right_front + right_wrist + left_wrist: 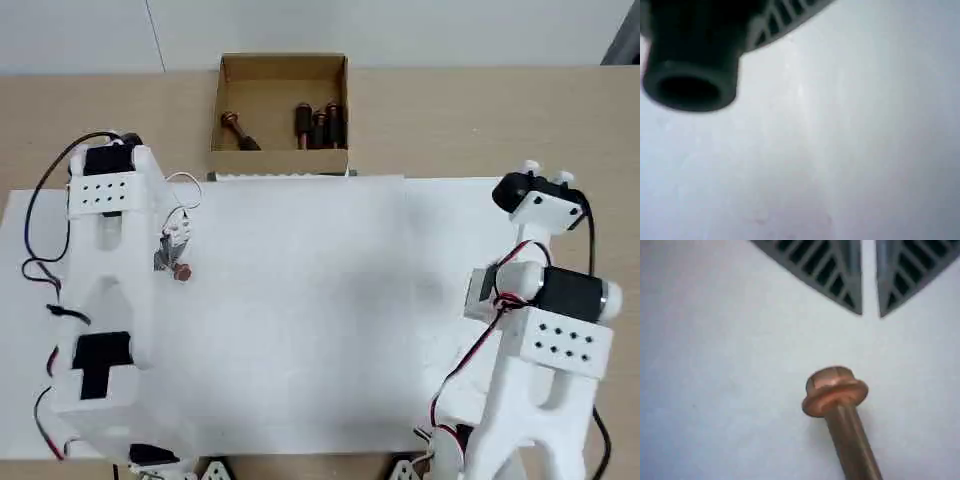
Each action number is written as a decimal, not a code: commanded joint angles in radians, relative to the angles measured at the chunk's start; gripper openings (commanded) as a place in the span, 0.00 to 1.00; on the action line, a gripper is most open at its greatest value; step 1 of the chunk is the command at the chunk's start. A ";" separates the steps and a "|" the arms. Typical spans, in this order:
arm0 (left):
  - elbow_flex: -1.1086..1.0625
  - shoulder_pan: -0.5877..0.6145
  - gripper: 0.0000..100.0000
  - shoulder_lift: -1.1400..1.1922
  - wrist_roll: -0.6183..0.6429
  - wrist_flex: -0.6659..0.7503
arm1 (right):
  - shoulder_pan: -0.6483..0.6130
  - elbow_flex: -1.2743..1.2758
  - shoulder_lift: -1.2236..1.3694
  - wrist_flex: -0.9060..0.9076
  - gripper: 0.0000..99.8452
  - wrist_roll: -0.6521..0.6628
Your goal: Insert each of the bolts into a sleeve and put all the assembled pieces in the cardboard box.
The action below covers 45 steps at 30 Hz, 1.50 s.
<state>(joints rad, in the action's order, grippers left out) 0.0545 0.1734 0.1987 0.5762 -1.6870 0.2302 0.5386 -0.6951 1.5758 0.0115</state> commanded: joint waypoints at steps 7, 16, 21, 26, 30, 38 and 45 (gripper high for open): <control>0.045 0.005 0.07 0.098 0.005 0.077 | 0.008 0.041 -0.028 -0.007 0.00 -0.005; 0.045 0.008 0.14 0.110 -0.002 0.144 | 0.007 0.041 -0.028 -0.013 0.00 -0.005; 0.045 0.029 0.14 0.114 -0.003 0.184 | 0.007 0.041 -0.028 -0.015 0.00 -0.005; 0.041 0.092 0.14 0.115 -0.044 0.204 | 0.007 0.041 -0.028 -0.016 0.00 -0.005; 0.041 0.123 0.14 0.115 -0.060 0.233 | 0.002 0.041 -0.027 -0.019 0.00 -0.005; 0.045 0.087 0.14 0.242 -0.052 0.233 | 0.002 0.041 -0.021 -0.033 0.00 -0.005; 0.047 0.087 0.08 0.299 -0.026 0.233 | 0.002 0.041 -0.025 -0.031 0.00 -0.005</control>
<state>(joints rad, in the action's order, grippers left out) 0.0913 0.2624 0.4795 0.5409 -1.4691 0.2317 0.5846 -0.6951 1.5574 0.0115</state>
